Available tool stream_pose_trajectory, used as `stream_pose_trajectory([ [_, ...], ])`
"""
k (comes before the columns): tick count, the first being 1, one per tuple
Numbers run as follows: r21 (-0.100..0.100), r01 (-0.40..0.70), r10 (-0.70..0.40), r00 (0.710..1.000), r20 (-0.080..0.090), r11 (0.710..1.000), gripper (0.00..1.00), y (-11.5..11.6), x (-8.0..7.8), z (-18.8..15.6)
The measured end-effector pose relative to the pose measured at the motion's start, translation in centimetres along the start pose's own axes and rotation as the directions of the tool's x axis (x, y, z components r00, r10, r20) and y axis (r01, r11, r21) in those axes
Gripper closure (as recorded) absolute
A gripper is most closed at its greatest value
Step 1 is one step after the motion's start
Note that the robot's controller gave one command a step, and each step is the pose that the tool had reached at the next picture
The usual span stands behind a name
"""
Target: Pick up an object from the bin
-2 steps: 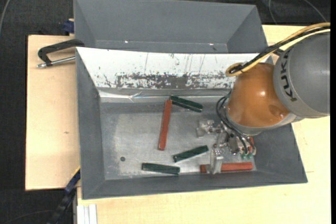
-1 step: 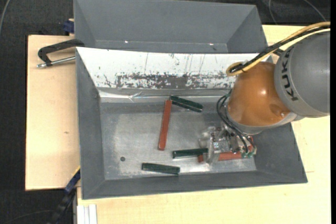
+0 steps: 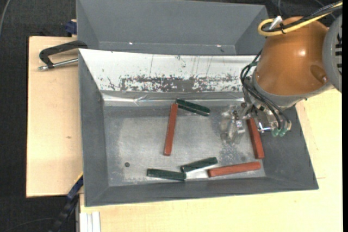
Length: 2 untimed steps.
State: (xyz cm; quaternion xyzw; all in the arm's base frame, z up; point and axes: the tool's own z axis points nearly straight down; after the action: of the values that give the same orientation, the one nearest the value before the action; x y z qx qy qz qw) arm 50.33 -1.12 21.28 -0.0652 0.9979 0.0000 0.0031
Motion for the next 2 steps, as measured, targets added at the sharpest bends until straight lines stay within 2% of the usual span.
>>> stream_pose_trajectory([
  [1,0.0,0.0,0.0,1.0,-0.001,1.0,0.0,0.0,0.0,0.0],
  [2,-0.003,0.087,-0.087,0.996,-0.013,0.996,0.0,-1.5,0.8,12.3],
])
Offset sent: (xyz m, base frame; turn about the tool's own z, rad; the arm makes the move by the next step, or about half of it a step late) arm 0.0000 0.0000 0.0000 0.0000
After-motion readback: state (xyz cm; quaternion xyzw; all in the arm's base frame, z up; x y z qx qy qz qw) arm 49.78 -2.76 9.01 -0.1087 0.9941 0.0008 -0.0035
